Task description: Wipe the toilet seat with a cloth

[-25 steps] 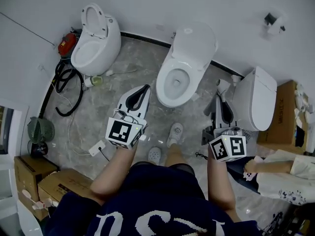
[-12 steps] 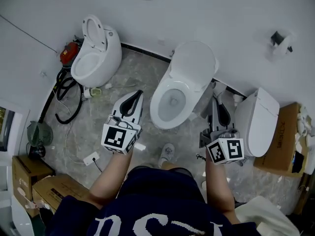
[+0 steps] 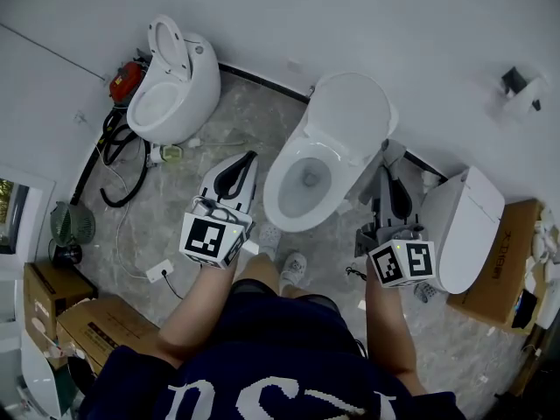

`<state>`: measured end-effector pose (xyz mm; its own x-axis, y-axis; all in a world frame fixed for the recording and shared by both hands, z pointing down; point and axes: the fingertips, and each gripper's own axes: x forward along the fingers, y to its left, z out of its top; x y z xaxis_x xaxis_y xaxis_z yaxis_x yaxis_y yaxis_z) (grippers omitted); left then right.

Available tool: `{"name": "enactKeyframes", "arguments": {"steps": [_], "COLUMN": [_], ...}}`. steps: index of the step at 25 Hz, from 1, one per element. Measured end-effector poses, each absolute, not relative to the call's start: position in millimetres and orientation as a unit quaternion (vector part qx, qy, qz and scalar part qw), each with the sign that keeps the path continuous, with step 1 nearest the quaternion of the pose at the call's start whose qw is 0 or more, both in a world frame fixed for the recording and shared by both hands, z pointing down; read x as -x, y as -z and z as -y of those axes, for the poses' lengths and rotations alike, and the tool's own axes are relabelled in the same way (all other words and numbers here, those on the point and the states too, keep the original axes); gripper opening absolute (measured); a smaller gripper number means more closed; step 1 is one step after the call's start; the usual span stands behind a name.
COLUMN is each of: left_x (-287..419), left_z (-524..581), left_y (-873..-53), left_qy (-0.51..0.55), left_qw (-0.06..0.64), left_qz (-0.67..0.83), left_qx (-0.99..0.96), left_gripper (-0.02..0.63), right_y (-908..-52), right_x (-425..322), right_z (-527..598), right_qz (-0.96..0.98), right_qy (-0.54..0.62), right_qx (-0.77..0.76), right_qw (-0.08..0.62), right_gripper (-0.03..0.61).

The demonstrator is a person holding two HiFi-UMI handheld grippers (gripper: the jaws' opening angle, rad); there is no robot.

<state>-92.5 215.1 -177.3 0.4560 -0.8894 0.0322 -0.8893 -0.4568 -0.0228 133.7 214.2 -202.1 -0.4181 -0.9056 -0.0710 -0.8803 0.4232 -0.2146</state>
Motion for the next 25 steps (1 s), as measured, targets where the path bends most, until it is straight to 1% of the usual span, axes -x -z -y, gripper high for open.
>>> {"name": "enactKeyframes", "arguments": {"steps": [9,16,21,25], "left_x": [89.5,100.8,94.3,89.4], "left_z": [-124.6,-46.2,-13.2,7.7], "left_y": [178.2,170.0,163.0,142.5], "left_qy": [0.014,0.015,0.009,0.007], "left_qw": [0.004,0.001,0.0,-0.027], "left_qz": [-0.48,-0.435,-0.406,-0.401], "left_qx": [0.877,0.9,0.914,0.916], "left_gripper": [0.026,0.026,0.026,0.025], "right_y": [207.8,222.5,208.9,191.7], "right_x": [-124.8,-101.0,-97.0,-101.6], "right_z": [-142.4,-88.2,-66.7,-52.0], "right_qz": [-0.82,-0.798,-0.784,-0.779], "right_qy": [0.059,0.015,0.028,0.045], "right_qx": [0.563,0.596,0.615,0.621], "right_qw": [0.088,0.091,0.084,0.073], "right_gripper": [0.037,0.036,0.037,0.037]}}
